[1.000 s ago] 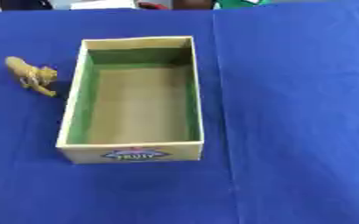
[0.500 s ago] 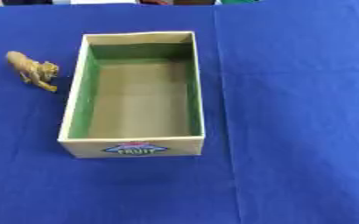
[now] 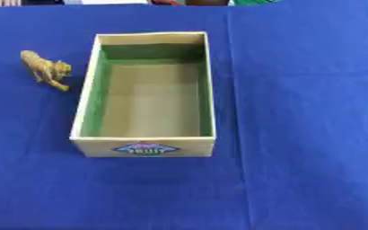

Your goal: Pick up objects on the table and place them in the box.

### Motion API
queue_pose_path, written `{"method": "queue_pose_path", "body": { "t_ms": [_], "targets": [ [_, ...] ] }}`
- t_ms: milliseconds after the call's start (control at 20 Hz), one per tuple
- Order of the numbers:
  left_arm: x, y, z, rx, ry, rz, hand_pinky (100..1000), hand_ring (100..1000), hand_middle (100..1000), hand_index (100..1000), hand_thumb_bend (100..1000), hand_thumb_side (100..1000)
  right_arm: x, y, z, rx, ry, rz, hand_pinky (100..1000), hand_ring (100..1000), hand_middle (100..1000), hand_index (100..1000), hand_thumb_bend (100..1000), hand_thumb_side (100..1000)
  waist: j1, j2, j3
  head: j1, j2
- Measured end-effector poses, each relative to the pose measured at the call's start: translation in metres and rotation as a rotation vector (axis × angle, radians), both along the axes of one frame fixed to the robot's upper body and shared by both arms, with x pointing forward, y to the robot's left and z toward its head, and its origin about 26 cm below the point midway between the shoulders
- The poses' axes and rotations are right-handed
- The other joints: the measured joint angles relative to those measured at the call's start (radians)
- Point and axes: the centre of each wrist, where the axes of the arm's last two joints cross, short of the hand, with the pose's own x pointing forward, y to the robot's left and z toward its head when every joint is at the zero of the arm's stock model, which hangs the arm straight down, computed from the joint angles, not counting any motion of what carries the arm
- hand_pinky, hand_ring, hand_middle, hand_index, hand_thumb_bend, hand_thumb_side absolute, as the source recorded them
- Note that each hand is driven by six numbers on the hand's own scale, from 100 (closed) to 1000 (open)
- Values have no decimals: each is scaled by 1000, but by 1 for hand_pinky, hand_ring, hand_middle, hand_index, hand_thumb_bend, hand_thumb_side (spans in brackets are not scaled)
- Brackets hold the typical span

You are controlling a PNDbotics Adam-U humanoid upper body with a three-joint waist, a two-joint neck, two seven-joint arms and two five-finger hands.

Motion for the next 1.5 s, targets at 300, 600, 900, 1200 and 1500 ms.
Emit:
{"method": "queue_pose_path", "body": {
  "t_ms": [300, 600, 900, 1200, 1500],
  "targets": [
    [-7, 19, 44, 398, 70, 287, 578, 695, 717, 869, 100, 794, 0, -1, -1, -7, 7, -1, 806, 692, 769, 857, 100, 960, 9, -15, 6, -17, -1],
    [-1, 27, 82, 763, 222, 468, 647, 769, 790, 944, 100, 953, 0, 0, -1, -12, 9, 2, 805, 692, 769, 857, 100, 960, 14, -24, 3, -22, -2],
    [21, 38, 92, 1079, 445, 482, 687, 804, 810, 960, 437, 1000, 0, 1, -1, -18, 14, 9, 805, 693, 770, 857, 100, 960, 14, -25, -5, -19, -3],
    [48, 45, 86, 1234, 720, 382, 714, 836, 844, 992, 786, 978, 0, 2, -1, -25, 18, 17, 806, 694, 769, 856, 100, 961, 13, -26, -12, -3, -1],
    [70, 43, 78, 1342, 937, 311, 744, 905, 921, 1000, 722, 817, 0, 3, 1, -32, 15, 24, 806, 694, 769, 855, 100, 961, 8, -26, -18, 10, -4]
  ]
}}
